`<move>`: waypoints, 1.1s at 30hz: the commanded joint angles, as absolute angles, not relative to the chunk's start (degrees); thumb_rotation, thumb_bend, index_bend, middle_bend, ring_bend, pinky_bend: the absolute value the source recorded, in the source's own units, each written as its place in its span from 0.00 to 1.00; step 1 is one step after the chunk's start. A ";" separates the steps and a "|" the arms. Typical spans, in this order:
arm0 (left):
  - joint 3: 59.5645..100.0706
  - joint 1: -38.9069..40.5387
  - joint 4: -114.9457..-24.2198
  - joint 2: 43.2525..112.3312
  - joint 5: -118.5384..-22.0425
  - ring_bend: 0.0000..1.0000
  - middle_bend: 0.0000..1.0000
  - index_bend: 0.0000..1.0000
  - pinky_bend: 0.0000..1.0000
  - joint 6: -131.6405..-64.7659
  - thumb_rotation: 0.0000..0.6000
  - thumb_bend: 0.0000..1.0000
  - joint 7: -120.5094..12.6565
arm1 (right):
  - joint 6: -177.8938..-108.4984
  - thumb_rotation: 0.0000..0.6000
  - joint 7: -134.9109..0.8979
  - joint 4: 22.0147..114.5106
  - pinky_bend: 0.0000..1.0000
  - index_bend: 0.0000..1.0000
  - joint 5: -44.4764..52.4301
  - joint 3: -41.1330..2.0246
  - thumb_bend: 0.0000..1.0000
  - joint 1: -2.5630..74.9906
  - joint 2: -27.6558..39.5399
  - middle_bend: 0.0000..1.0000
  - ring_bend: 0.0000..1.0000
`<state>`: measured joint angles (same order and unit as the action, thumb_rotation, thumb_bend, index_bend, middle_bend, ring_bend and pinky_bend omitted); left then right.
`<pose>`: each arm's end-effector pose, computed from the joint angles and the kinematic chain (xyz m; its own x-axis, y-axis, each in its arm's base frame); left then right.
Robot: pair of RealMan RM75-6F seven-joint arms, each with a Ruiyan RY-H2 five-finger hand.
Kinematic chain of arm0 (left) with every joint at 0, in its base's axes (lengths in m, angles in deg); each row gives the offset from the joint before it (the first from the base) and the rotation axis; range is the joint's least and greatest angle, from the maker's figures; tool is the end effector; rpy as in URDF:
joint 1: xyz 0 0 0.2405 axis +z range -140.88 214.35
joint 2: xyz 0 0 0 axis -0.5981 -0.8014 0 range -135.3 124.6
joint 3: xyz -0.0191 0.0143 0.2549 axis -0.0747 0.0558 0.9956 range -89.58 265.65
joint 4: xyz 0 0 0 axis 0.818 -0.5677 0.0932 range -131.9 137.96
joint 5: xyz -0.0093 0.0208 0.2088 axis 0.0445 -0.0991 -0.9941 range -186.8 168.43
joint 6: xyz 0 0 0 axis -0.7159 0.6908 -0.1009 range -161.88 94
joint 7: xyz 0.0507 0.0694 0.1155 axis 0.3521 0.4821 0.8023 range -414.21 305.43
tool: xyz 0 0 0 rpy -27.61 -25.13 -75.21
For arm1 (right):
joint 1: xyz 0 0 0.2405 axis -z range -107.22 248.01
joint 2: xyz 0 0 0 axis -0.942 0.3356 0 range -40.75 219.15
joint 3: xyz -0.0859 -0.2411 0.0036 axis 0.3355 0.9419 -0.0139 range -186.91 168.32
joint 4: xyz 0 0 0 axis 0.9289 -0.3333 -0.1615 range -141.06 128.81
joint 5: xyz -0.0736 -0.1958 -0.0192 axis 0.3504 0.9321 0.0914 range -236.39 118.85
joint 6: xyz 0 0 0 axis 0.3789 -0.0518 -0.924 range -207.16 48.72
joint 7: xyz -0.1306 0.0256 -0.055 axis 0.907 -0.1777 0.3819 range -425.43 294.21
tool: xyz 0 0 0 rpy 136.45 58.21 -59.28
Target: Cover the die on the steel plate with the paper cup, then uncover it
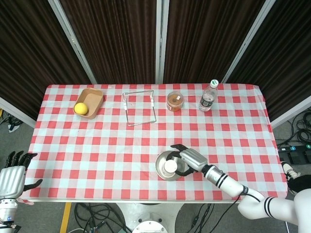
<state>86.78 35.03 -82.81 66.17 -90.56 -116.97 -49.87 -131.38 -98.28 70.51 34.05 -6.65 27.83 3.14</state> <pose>-0.3446 0.1566 0.1229 0.4401 0.0969 0.8927 0.8857 0.1170 -0.4493 -0.1821 -0.3030 -0.0334 0.1735 -0.6243 0.7617 -0.8977 -0.4184 -0.1384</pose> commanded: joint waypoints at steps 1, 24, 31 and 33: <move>86.79 35.10 -82.76 66.21 -90.49 0.09 0.20 0.20 0.00 -117.01 1.00 0.02 -49.93 | -130.65 1.00 -96.93 66.99 0.03 0.56 29.28 -9.40 0.33 28.17 1.49 0.33 0.05; 87.00 35.45 -82.38 66.47 -90.57 0.09 0.20 0.20 0.00 -117.26 1.00 0.02 -50.52 | -134.33 1.00 -96.41 68.89 0.03 0.56 30.70 -9.53 0.33 29.37 2.27 0.33 0.05; 86.88 35.33 -82.48 66.26 -91.05 0.09 0.20 0.20 0.00 -117.58 1.00 0.02 -50.58 | -139.74 1.00 -98.20 71.31 0.03 0.56 29.80 -11.10 0.33 32.00 6.24 0.33 0.05; 86.87 35.24 -82.54 66.30 -91.14 0.09 0.20 0.20 0.00 -117.52 1.00 0.02 -50.53 | -139.73 1.00 -98.51 70.98 0.03 0.55 28.08 -12.08 0.33 32.43 7.13 0.33 0.05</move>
<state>86.86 35.26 -82.53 66.28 -91.11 -117.54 -50.54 -139.43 -98.00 70.94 29.27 -11.21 31.81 6.29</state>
